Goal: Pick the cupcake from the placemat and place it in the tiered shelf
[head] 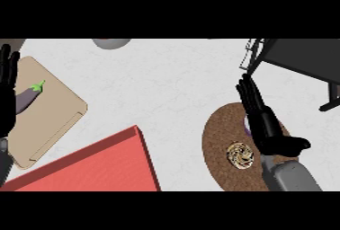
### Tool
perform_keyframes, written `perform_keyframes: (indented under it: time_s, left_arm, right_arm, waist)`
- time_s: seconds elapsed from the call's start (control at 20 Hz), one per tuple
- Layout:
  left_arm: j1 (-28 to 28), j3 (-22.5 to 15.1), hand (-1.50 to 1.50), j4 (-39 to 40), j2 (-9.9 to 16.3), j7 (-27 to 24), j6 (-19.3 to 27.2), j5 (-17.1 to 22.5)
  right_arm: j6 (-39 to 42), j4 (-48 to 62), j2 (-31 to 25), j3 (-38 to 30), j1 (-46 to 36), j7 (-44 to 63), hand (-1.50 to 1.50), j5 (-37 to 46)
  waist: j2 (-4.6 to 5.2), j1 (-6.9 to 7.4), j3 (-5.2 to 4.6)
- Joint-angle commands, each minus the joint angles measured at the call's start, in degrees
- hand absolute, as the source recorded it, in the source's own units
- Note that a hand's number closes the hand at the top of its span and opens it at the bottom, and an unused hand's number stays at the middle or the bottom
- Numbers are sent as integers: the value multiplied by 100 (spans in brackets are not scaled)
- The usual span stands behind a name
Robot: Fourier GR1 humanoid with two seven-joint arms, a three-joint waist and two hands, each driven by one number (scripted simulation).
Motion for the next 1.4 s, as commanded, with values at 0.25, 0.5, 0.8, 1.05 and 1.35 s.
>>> perform_keyframes:
  time_s: [0.25, 0.5, 0.8, 1.05, 1.35]
  left_arm:
    - [504, -1201, 0, 568, -228, 306, -417, -538]
    - [721, -1231, 0, 539, -319, 319, -463, -389]
    - [640, -1620, 0, 1000, -646, 69, -738, -567]
    - [119, -1629, 0, 1180, -893, 339, -727, -789]
    - [99, -1741, 0, 1361, -1130, 147, -731, -957]
  right_arm:
    - [-1528, -253, -584, -1409, 1191, 744, -150, -57]
    - [-2886, 872, -768, -1902, 1911, 516, 150, 735]
    - [-4230, -315, 1116, -2420, 2706, -1286, -150, 459]
    - [-2978, -1423, 1023, -1853, 3964, -1317, -150, 292]
    - [-3584, -2292, -244, -772, 4315, 804, -150, 1673]
  waist:
    - [-140, -423, -49]
    - [34, -530, -106]
    - [-137, -103, -31]
    - [-133, 81, -32]
    - [-95, 222, -50]
